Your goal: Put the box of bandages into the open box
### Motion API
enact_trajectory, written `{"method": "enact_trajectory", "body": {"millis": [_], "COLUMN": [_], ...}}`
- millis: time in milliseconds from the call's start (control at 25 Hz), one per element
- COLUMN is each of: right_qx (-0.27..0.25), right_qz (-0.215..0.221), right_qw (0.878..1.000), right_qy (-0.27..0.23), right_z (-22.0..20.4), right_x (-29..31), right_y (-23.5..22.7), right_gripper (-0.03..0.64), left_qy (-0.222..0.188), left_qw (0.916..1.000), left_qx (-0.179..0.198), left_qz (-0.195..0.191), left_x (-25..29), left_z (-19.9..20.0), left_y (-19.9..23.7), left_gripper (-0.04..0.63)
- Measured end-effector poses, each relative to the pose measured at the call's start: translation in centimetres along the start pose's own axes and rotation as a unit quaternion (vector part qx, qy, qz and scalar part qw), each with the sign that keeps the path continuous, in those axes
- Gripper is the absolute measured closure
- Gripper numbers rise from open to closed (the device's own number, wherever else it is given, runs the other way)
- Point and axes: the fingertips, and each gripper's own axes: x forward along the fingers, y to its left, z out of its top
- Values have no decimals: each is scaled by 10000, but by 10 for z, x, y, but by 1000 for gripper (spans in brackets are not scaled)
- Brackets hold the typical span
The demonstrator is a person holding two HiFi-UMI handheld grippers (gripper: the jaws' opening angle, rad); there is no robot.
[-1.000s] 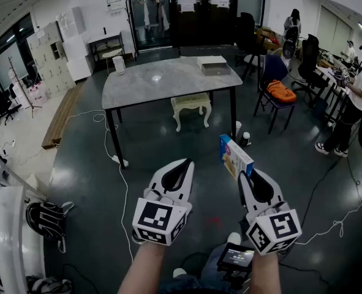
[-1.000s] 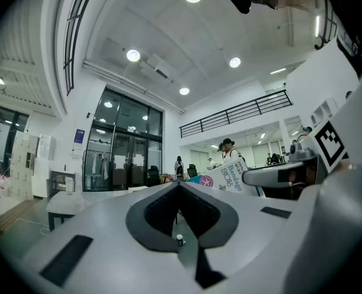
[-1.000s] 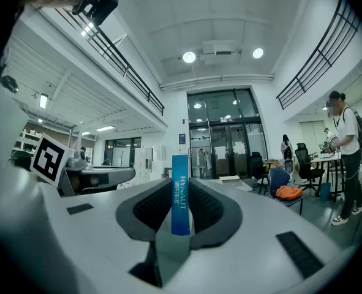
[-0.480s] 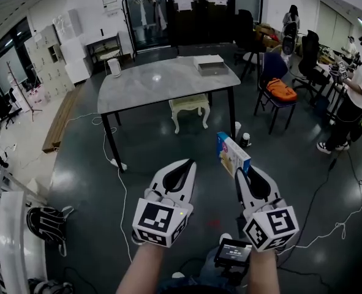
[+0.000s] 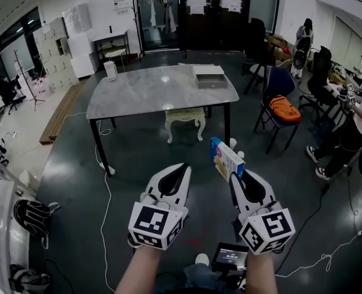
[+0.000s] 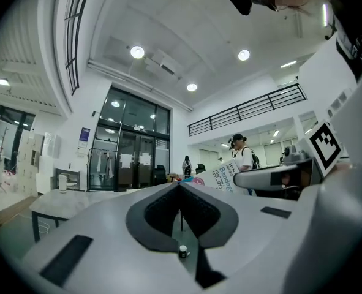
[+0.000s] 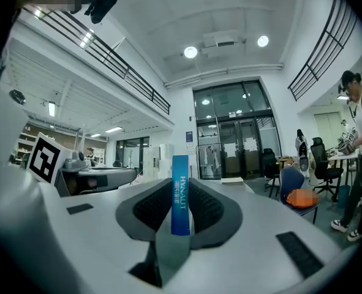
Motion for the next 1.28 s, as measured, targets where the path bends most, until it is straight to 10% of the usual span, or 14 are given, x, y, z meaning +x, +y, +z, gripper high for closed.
{"method": "enact_trajectory", "body": {"millis": [680,1280], "right_qx": [12,-57], "right_qz": [295,-126], "right_qw": [9996,9999], "right_qy": [-41,-7], "right_z": [6,14], "right_x": [51,199], "right_y": [-98,-172], "right_gripper": [523,523], "left_qy": [-10,-113], "left_qw": [9992,9988], "left_qx": [-50,-268], "left_qz": [399,390], "left_x": [109,241], "left_z": [-5,-17], "left_y": [6,126], "left_gripper": [584,584]}}
